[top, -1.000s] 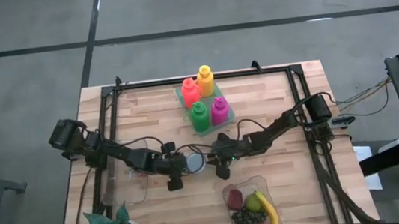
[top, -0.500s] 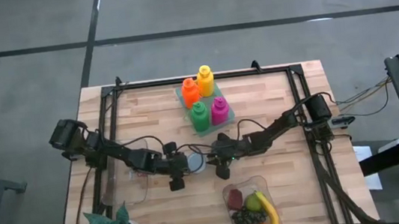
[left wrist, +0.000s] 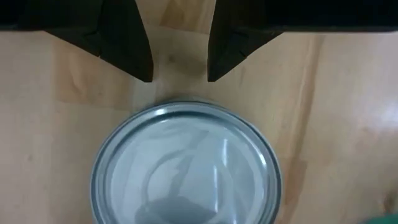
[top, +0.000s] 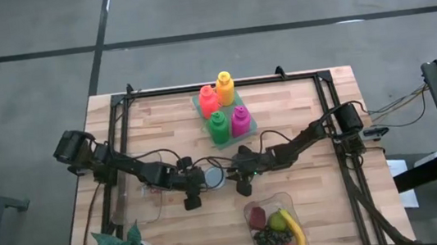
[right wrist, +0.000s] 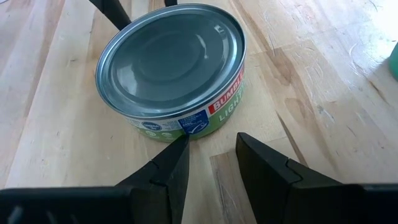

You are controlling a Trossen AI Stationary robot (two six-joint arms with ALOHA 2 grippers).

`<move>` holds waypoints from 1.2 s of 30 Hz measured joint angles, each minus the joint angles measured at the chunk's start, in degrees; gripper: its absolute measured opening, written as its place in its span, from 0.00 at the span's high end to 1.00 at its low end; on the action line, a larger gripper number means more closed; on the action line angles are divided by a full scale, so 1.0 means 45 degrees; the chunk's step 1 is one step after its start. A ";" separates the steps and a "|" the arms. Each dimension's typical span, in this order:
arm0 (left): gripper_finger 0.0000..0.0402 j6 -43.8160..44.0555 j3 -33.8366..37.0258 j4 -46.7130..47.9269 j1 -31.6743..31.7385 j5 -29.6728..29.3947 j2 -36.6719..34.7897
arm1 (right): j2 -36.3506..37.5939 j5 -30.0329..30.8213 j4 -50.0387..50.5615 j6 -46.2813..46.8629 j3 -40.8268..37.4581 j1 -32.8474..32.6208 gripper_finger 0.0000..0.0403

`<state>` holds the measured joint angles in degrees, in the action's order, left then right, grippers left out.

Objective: Pick & Place Food Item
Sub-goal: Put the green and white tuna can into the top transparent bin

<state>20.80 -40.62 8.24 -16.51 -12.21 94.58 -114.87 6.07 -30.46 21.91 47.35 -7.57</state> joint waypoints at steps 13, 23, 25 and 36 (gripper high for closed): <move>0.60 0.0689 0.0000 0.0420 0.0000 0.0045 -0.1005 | 0.0000 0.0001 0.0010 -0.0484 0.0000 0.0000 0.67; 0.60 0.0619 0.0000 0.0428 0.0000 -0.0586 -0.1079 | 0.0000 0.0000 0.0010 -0.0534 0.0000 -0.0005 0.67; 0.60 0.0590 0.0001 0.0426 0.0000 -0.0767 -0.1099 | 0.0000 0.0000 0.0007 -0.0534 0.0000 -0.0005 0.67; 0.60 0.0582 0.0000 0.0012 0.0005 -0.0856 -0.1447 | 0.0000 0.0000 0.0005 -0.0539 -0.0005 -0.0005 0.67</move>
<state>23.42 -40.62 8.29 -16.49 -16.07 88.07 -114.87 6.07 -30.44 19.49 47.33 -7.60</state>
